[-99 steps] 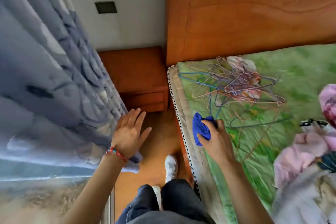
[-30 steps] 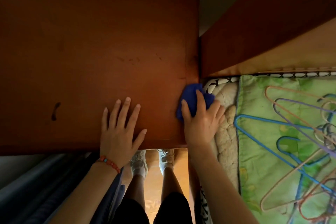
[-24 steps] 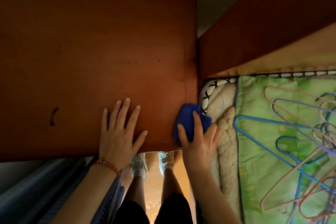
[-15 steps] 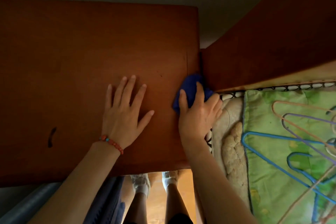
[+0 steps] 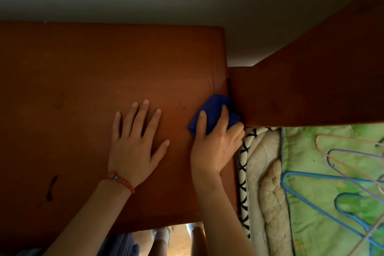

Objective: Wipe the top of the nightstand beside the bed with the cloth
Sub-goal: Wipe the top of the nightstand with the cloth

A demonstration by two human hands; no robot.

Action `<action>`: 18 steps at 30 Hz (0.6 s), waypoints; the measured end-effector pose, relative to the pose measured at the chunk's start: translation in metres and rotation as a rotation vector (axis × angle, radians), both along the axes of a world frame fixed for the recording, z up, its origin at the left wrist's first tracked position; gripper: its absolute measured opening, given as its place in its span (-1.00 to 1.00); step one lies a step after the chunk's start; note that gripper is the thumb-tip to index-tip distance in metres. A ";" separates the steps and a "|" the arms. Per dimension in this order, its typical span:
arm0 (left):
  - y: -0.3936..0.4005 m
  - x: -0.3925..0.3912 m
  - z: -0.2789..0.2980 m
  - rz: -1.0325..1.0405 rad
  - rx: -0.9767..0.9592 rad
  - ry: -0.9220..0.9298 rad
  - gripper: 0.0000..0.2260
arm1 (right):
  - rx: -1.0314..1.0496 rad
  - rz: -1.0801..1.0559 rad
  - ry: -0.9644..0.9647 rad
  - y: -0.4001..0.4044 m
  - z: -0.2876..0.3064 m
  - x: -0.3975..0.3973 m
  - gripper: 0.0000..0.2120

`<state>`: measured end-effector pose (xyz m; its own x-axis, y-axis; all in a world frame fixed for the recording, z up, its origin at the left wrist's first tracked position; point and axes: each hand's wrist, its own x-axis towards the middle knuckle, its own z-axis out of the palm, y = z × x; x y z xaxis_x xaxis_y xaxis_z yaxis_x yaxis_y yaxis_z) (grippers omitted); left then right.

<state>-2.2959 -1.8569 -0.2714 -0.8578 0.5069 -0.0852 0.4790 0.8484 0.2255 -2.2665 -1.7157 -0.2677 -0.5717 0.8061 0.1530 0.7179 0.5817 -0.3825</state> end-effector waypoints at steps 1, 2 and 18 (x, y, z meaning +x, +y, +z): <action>0.000 0.000 0.000 -0.002 0.001 -0.001 -0.44 | -0.009 0.001 -0.006 -0.003 0.002 0.005 -0.52; -0.001 0.000 0.001 -0.003 0.001 -0.005 -0.44 | -0.028 0.000 -0.009 -0.005 0.004 0.009 -0.51; -0.002 -0.011 0.008 0.018 0.066 -0.060 -0.46 | 0.158 0.262 -0.135 0.027 0.010 -0.060 -0.59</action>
